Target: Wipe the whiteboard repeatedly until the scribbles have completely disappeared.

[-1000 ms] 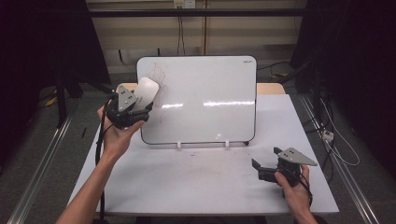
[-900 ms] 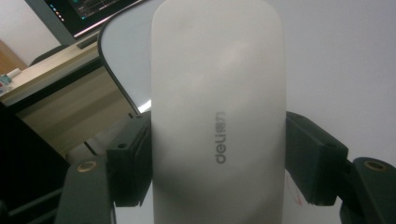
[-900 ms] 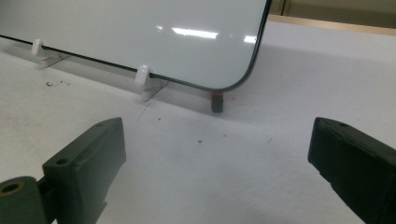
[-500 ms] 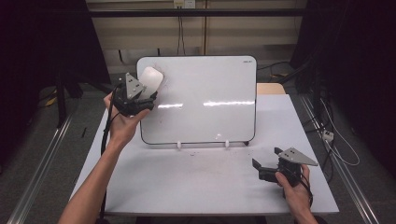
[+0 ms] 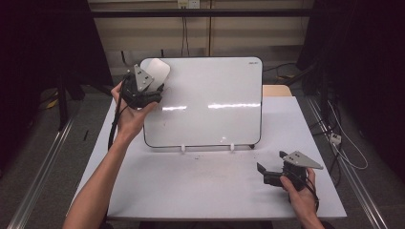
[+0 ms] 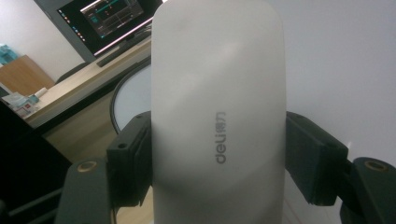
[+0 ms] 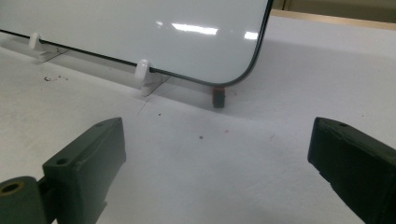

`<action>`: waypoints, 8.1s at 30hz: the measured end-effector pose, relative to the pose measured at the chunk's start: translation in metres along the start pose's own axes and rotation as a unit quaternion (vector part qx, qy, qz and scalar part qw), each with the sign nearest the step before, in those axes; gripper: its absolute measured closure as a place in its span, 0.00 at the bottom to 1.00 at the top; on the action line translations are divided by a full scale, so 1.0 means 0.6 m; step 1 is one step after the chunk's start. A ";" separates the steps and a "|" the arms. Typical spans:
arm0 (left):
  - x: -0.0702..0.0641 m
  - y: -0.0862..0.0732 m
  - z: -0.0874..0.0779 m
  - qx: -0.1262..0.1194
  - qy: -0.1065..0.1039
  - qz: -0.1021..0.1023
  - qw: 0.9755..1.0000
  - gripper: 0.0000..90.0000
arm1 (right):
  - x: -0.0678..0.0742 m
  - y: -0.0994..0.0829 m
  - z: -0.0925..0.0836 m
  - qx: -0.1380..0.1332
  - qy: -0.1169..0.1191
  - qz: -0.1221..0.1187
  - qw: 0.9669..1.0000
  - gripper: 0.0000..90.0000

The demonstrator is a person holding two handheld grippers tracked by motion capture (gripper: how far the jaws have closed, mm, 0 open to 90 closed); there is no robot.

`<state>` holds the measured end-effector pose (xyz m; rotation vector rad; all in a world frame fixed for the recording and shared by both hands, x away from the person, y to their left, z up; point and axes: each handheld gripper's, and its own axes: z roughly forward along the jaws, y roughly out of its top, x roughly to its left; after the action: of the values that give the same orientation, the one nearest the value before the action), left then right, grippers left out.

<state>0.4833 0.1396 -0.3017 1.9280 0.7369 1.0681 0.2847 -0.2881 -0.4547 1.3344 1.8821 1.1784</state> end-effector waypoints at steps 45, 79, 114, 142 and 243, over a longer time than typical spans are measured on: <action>-0.015 -0.019 0.041 0.032 0.002 0.004 0.999 0.35 | -0.001 -0.001 -0.001 0.001 -0.003 -0.001 1.000 0.05; 0.002 -0.002 0.041 0.046 -0.005 -0.009 0.999 0.35 | -0.004 -0.002 -0.004 0.000 -0.002 0.002 1.000 0.05; -0.103 -0.086 0.004 0.058 -0.026 0.065 0.996 0.35 | -0.001 -0.002 -0.004 0.000 -0.004 -0.001 1.000 0.05; -0.062 -0.043 0.025 0.050 -0.016 0.027 0.998 0.35 | -0.004 -0.001 -0.003 0.000 -0.003 0.002 1.000 0.05; -0.004 -0.045 0.012 0.108 0.034 -0.071 0.991 0.35 | -0.003 -0.001 -0.002 0.000 -0.002 0.002 1.000 0.05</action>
<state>0.4855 0.1489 -0.3284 1.9930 1.0491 1.0039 0.2840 -0.2906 -0.4548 1.3397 1.8784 1.1768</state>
